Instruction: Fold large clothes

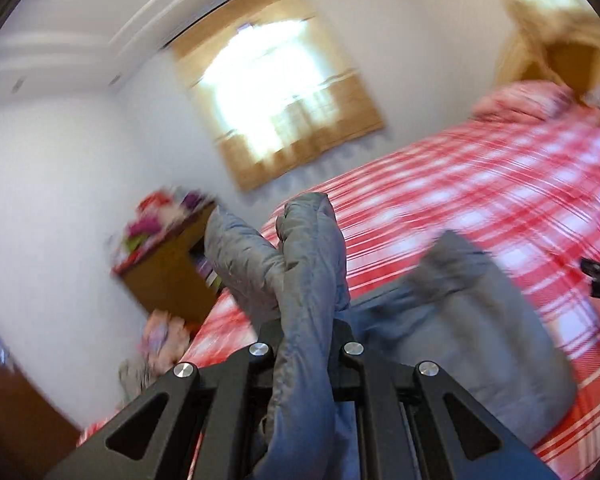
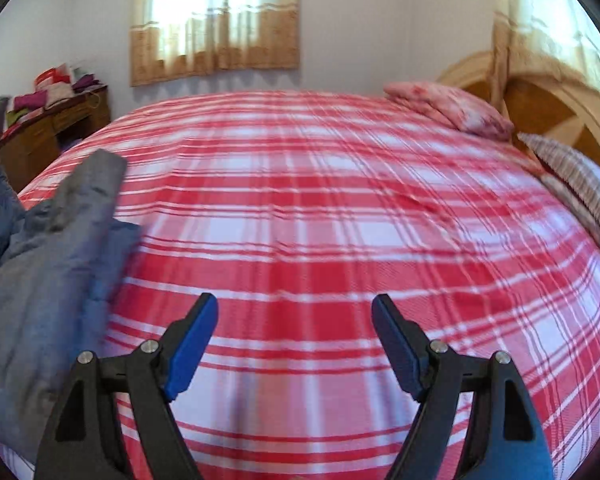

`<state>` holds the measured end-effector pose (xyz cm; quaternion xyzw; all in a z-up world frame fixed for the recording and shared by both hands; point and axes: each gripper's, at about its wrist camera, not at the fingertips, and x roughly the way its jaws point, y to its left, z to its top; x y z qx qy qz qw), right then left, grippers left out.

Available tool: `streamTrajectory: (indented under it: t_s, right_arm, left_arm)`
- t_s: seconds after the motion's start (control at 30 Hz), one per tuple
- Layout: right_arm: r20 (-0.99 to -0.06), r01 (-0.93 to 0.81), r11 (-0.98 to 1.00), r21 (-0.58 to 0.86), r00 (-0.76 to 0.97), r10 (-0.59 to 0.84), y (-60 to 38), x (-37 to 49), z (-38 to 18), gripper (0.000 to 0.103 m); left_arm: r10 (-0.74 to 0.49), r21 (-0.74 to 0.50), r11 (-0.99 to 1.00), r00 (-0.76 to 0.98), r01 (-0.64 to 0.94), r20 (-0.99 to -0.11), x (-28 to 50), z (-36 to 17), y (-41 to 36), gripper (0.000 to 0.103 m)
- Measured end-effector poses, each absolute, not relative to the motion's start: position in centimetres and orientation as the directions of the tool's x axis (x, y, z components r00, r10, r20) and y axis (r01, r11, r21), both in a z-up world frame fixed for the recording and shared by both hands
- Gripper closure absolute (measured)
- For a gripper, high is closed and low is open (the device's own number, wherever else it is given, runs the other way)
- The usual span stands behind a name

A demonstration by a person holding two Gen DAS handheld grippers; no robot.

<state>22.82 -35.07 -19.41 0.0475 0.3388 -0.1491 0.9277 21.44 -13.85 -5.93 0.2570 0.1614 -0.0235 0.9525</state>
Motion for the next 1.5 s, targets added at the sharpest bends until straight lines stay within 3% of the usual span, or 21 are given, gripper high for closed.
streamTrajectory:
  t_s: [0.23,0.33,0.43,0.47,0.5,0.57,0.67,0.77,0.93,0.97,1.07,1.2,1.37,1.5]
  right_arm:
    - [-0.662,0.319,0.947,0.043,0.719,-0.212,-37.7,20.9,-20.7,0.022]
    - [-0.675,0.298,0.953,0.047,0.713,-0.190,-38.0,20.9,-21.3,0.021]
    - [-0.679,0.301,0.952,0.052,0.709,-0.187,-38.5,21.1,-21.4,0.021]
    - [-0.676,0.306,0.951,0.047,0.711,-0.195,-38.6,21.3,-21.1,0.021]
    - [-0.673,0.306,0.951,0.046,0.713,-0.197,-38.6,21.5,-20.7,0.021]
    - [-0.677,0.293,0.955,0.048,0.713,-0.185,-38.6,22.2,-19.8,0.026]
    - [-0.675,0.258,0.964,0.057,0.722,-0.154,-37.8,23.4,-17.8,0.053]
    - [-0.654,0.206,0.976,0.073,0.749,-0.108,-35.8,24.8,-15.1,0.060]
    - [-0.614,0.074,0.996,0.049,0.789,-0.029,-28.2,28.1,-8.8,0.062]
    - [-0.619,0.055,0.998,0.030,0.785,-0.025,-26.3,28.9,-8.0,0.063]
    - [-0.638,0.017,0.999,-0.040,0.769,-0.039,-20.8,31.4,-7.3,0.064]
    - [-0.704,0.004,0.998,-0.060,0.708,-0.046,-16.7,34.3,-9.1,0.066]
    - [-0.728,0.050,0.989,-0.142,0.672,-0.138,-17.0,34.6,-14.2,0.066]
    - [-0.703,0.112,0.986,-0.120,0.692,-0.164,-19.3,33.2,-16.9,0.066]
  left_arm:
    - [-0.043,0.640,0.706,0.920,0.303,-0.389,21.3,-15.3,-25.4,0.096]
    - [-0.038,0.685,0.670,0.934,0.287,-0.355,20.8,-17.6,-27.0,0.087]
    - [-0.065,0.668,0.674,0.926,0.316,-0.373,20.0,-16.2,-27.6,0.066]
    - [-0.099,0.656,0.682,0.929,0.325,-0.357,19.0,-14.7,-27.6,0.050]
    - [-0.115,0.652,0.686,0.933,0.322,-0.340,18.5,-13.7,-27.6,0.027]
    - [-0.192,0.609,0.720,0.939,0.331,-0.284,16.5,-10.2,-26.8,0.003]
    - [-0.188,0.554,0.773,0.946,0.309,-0.264,16.6,-6.8,-24.5,0.002]
    - [-0.015,0.453,0.876,0.950,0.163,-0.312,21.8,-4.6,-19.4,0.002]
    - [0.339,0.316,0.926,0.825,-0.207,-0.452,32.9,-5.5,-8.5,0.002]
    - [0.361,0.298,0.924,0.801,-0.239,-0.477,34.0,-6.1,-7.3,0.002]
    - [0.363,0.238,0.931,0.756,-0.276,-0.544,36.6,-8.0,-5.4,0.002]
    - [0.349,0.259,0.935,0.749,-0.240,-0.564,37.6,-10.7,-7.5,0.002]
    - [0.266,0.221,0.961,0.785,-0.169,-0.559,37.0,-12.1,-9.8,0.002]
    - [0.204,0.196,0.975,0.792,-0.109,-0.575,37.6,-12.7,-11.7,0.002]
